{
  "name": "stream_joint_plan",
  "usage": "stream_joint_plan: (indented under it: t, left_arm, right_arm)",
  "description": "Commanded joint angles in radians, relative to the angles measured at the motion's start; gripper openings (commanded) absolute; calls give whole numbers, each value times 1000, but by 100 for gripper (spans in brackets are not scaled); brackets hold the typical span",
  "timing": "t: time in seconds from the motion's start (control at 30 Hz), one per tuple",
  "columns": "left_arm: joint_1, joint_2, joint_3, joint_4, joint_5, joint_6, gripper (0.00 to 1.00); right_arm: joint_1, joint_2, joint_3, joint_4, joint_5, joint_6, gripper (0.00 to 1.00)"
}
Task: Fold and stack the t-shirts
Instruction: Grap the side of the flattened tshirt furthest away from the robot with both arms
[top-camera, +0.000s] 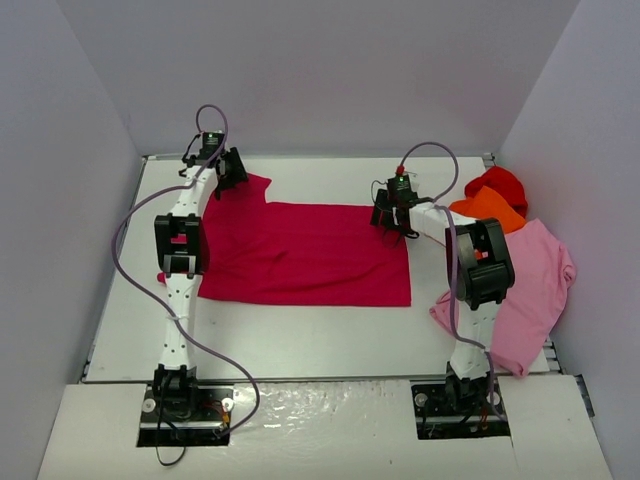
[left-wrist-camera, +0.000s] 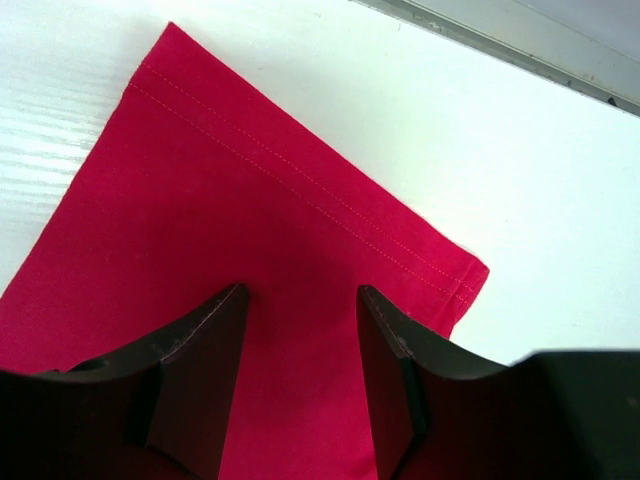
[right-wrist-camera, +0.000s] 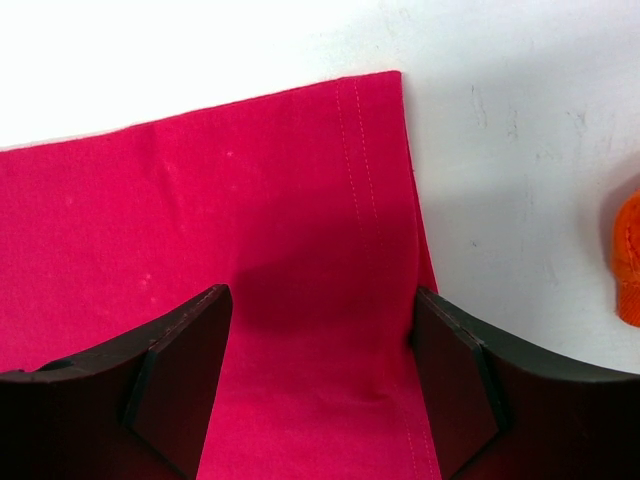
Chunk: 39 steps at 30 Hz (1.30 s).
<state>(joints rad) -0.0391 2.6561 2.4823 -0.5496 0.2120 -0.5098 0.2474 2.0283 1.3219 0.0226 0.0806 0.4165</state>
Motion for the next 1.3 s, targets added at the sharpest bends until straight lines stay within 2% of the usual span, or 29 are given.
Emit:
stream_joint_plan:
  t: [0.0, 0.17, 0.23, 0.33, 0.43, 0.5, 0.67, 0.87, 0.97, 1.17, 1.27]
  left_arm:
    - [-7, 30, 39, -1, 3, 5, 45]
    - [-12, -11, -57, -33, -56, 12, 44]
    - [-19, -22, -69, -102, -107, 33, 43]
    - [-30, -25, -62, -195, -202, 75, 40]
    - [-57, 6, -22, -294, -357, 103, 40]
    - [-71, 34, 38, -342, -386, 100, 39]
    - [-79, 66, 6, -367, -360, 38, 39]
    - [-70, 71, -17, -386, -286, -27, 36]
    - [-62, 70, -23, -384, -269, -45, 31]
    - [-59, 72, -33, -375, -273, -44, 3]
    - [-59, 65, -45, -366, -269, -42, 0]
  right_arm:
    - [-8, -73, -52, -1, -10, -10, 67]
    - [-8, -115, -65, -1, 18, -16, 67]
    - [-8, -131, -66, -1, 29, -9, 67]
    - [-8, -172, -64, -1, 39, -1, 67]
    - [-7, -239, -77, 1, 69, 14, 66]
    - [-7, -294, -88, 11, 98, 36, 66]
    - [-7, -369, -94, 13, 88, 24, 66]
    - [-10, -352, -63, -10, 114, -8, 66]
    - [-10, -307, -54, -10, 117, -12, 66]
    - [-25, -163, 17, 7, 142, -39, 56]
    - [-36, -97, 59, 22, 122, -33, 53]
